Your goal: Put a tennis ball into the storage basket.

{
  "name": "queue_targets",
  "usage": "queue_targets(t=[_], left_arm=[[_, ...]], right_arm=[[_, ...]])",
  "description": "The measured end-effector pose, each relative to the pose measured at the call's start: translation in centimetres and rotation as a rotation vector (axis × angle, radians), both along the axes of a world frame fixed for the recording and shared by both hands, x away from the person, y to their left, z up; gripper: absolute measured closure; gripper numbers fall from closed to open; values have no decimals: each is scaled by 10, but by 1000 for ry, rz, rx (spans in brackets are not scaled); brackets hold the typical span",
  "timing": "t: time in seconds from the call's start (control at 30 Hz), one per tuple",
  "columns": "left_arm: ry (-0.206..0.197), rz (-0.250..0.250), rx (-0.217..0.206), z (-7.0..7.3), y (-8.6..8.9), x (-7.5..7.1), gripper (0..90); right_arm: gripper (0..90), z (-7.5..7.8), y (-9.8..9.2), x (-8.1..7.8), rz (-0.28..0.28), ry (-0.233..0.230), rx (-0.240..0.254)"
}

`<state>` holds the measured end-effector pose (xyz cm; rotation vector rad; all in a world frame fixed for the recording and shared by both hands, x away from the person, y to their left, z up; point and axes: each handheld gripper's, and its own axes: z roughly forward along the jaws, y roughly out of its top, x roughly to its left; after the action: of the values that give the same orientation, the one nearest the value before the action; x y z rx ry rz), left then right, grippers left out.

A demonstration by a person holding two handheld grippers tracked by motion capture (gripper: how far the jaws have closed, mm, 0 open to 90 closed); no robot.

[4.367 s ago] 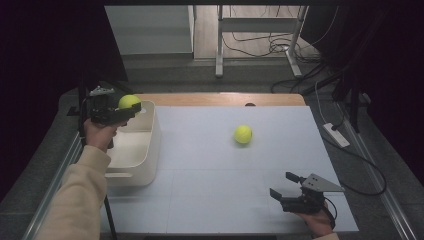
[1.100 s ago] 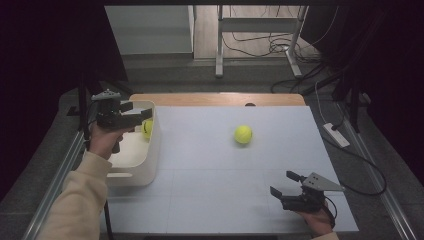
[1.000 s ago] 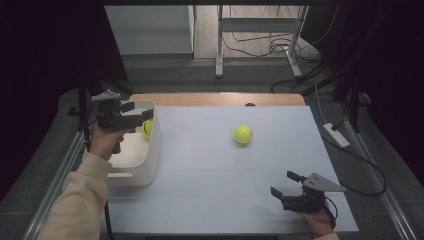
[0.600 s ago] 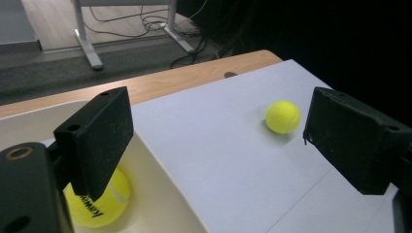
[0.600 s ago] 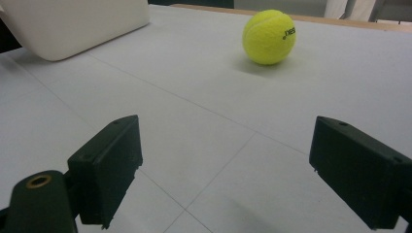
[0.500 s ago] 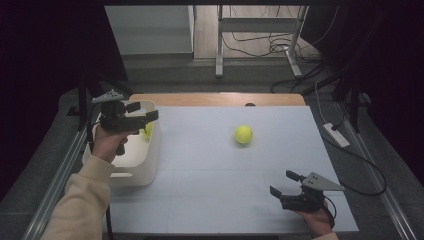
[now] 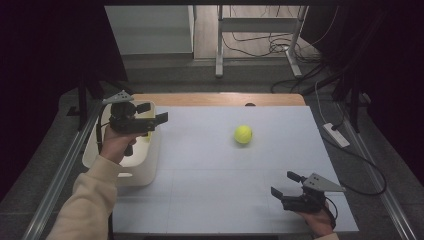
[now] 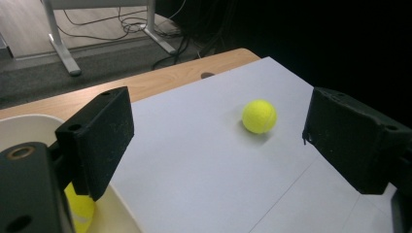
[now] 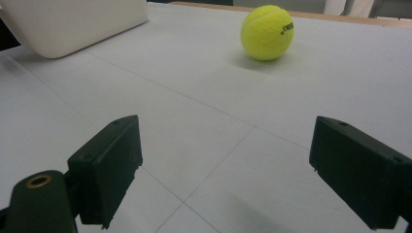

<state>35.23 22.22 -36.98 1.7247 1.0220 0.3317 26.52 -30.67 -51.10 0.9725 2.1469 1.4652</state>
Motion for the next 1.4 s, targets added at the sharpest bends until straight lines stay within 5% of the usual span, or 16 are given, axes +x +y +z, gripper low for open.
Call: queue_targets(t=[0.7, 1.4], left_arm=[[3, -31, 21, -2, -25, -3, 124], [14, -132, 34, -4, -62, -6, 119]], right_arm=[[119, 0, 3, 2, 16, -2, -5], [119, 3, 7, 3, 26, -14, 7]])
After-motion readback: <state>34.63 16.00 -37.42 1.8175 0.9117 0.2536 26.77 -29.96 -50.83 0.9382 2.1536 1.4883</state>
